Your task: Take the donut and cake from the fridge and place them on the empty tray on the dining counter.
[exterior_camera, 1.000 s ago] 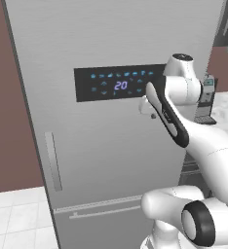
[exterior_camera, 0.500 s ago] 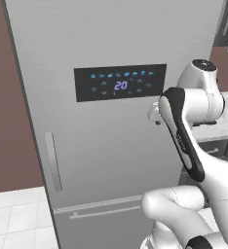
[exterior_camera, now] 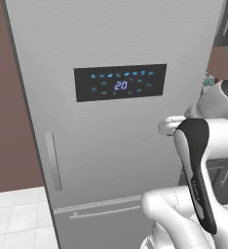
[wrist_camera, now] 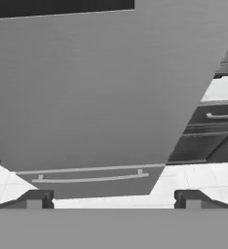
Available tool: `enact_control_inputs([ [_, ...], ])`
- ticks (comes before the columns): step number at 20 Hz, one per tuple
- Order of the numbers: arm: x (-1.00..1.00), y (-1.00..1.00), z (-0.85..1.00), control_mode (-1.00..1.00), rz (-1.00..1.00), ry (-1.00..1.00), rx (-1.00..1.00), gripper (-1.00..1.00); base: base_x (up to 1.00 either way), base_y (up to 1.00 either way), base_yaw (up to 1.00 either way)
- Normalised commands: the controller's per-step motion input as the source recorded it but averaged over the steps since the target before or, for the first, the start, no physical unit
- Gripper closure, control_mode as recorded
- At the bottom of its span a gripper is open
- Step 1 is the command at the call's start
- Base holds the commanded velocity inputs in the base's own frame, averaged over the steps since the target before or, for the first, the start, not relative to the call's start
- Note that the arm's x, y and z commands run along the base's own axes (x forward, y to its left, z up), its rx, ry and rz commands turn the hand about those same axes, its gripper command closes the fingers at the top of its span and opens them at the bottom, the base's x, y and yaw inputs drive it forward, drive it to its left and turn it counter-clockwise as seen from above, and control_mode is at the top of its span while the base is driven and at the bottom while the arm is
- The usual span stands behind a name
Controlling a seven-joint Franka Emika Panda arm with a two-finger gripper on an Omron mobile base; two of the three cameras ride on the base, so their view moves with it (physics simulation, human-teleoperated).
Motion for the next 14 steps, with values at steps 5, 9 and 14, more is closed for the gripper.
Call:
enact_control_inputs([
  [5,-0.74,0.0,0.58,-1.0,-0.04,0.0,0.0,-1.0,0.0,0.0,0.0],
  [9,-0.54,0.0,0.48,1.0,-0.01,0.0,0.03,-1.0,-0.2,0.02,0.0],
  [14,0.0,0.0,0.0,1.0,0.0,0.0,0.0,-1.0,-0.96,0.48,-0.04],
])
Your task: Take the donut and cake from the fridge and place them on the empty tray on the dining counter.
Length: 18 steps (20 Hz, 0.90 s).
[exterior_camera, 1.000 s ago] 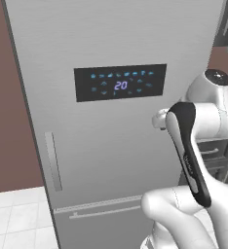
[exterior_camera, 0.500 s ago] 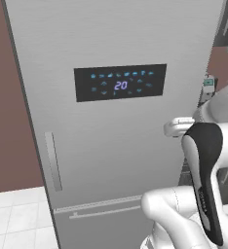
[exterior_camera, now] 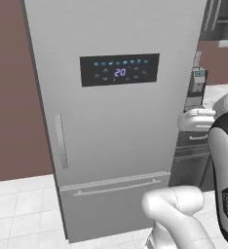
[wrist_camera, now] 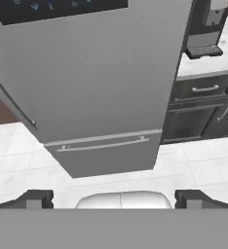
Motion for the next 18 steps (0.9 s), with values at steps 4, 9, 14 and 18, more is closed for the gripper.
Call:
enact_control_inputs([
  [4,0.0,0.0,0.0,1.0,0.0,0.0,0.0,-1.0,-0.76,0.96,-0.14],
  [9,0.0,0.0,0.0,1.0,0.0,0.0,0.0,-1.0,-0.07,0.99,-0.22],
  [14,0.0,0.0,0.0,1.0,0.0,0.0,0.0,-1.0,-0.06,0.53,-0.42],
  [18,0.0,0.0,0.0,1.0,0.0,0.0,0.0,-1.0,-0.23,0.69,-0.37],
])
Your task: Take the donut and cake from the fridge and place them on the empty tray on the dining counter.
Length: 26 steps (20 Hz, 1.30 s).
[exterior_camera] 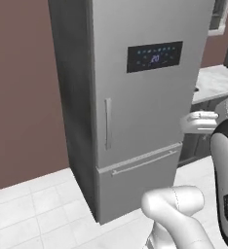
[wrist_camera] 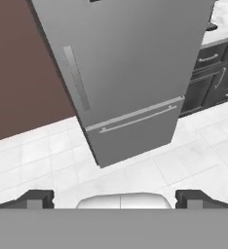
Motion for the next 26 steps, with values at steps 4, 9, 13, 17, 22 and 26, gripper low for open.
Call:
enact_control_inputs([
  [4,0.0,0.0,0.0,1.0,0.0,0.0,0.0,-1.0,-0.1,0.85,-0.28],
  [9,0.0,0.0,0.0,1.0,0.0,0.0,0.0,-1.0,0.0,0.46,-0.09],
  [13,0.05,-0.04,0.0,-1.0,0.0,0.02,0.01,-1.0,0.08,0.0,0.0],
  [17,0.43,-0.1,-0.04,-1.0,0.03,0.03,0.01,-1.0,0.0,0.0,0.0],
  [22,0.77,0.0,-0.41,-1.0,0.2,-0.06,-0.03,-1.0,0.0,0.0,0.0],
  [26,0.79,0.0,-0.61,-1.0,0.24,-0.17,-0.09,-1.0,0.0,0.0,0.0],
])
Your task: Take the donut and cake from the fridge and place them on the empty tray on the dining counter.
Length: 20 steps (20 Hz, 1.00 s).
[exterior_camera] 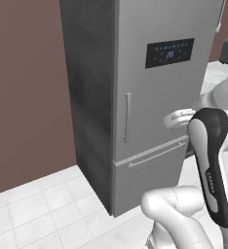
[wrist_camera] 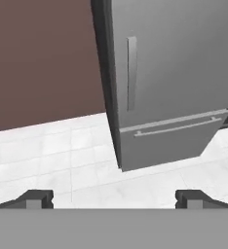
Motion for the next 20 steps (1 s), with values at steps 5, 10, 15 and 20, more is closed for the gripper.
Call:
enact_control_inputs([
  [5,1.0,0.0,-0.59,-1.0,0.13,-0.07,-0.09,-1.0,0.0,0.0,0.0],
  [10,1.0,-0.03,-0.3,-1.0,0.05,0.0,-0.01,-1.0,0.0,0.0,0.0],
  [15,1.0,-0.01,-0.3,-1.0,0.02,0.0,0.0,-1.0,0.0,0.0,0.0],
  [20,1.0,0.0,-0.24,-1.0,0.0,0.0,0.0,-1.0,0.0,0.0,0.0],
])
